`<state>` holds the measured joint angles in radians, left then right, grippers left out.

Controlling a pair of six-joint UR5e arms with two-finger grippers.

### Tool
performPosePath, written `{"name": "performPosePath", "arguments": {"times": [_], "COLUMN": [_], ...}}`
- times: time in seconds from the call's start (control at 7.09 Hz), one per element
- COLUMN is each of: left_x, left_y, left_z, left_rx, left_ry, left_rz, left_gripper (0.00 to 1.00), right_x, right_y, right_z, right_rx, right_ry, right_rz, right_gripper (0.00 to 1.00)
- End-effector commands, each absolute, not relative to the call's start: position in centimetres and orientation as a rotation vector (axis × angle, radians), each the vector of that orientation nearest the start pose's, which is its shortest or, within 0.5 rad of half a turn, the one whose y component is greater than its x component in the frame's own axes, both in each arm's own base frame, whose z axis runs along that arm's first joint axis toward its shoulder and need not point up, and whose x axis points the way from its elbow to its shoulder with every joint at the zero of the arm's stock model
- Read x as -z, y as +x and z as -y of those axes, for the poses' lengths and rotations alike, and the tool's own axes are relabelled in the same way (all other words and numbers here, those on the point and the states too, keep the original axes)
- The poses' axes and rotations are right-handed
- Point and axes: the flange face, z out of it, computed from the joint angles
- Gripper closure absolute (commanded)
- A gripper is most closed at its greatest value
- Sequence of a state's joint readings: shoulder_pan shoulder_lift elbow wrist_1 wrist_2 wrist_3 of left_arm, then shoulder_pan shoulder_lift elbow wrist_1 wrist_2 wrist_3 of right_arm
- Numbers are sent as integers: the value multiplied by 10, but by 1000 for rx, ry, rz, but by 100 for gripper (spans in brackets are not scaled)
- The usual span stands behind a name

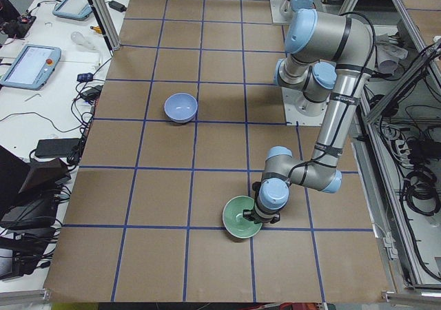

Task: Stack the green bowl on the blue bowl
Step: 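Lift the green bowl with the left gripper and carry it over the blue bowl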

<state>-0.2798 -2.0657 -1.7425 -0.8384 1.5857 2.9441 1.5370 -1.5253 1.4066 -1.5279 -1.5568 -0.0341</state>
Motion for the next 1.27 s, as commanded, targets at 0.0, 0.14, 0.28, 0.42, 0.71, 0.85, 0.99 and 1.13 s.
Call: {"name": "performPosePath", "arguments": {"times": [0.0,0.14,0.28,0.42,0.71,0.85,0.99,1.13], "left_x": [-257,-299,-340,-369,-399,-403,-401,-399], "left_y": [549,532,501,464,367,311,255,204], "left_z": [322,350,391,425,492,518,538,554], "left_rx": [80,33,27,21,-101,-131,-133,-150], "left_ry": [-2332,-2306,-2327,-2408,-2563,-2533,-2505,-2498], "left_rz": [2280,2295,2282,2230,2124,2125,2131,2120], "left_gripper": [100,100,100,100,100,100,100,100], "right_x": [-541,-541,-541,-542,-542,-542,-541,-542], "right_y": [117,117,117,117,117,117,117,117], "right_z": [520,520,520,520,520,520,520,520], "right_rx": [118,118,118,121,121,121,118,121], "right_ry": [-1,-1,-1,-1,-1,-1,1,1], "right_rz": [-3128,-3128,-3128,-3128,-3127,-3127,-3127,-3126], "right_gripper": [0,0,0,0,0,0,0,0]}}
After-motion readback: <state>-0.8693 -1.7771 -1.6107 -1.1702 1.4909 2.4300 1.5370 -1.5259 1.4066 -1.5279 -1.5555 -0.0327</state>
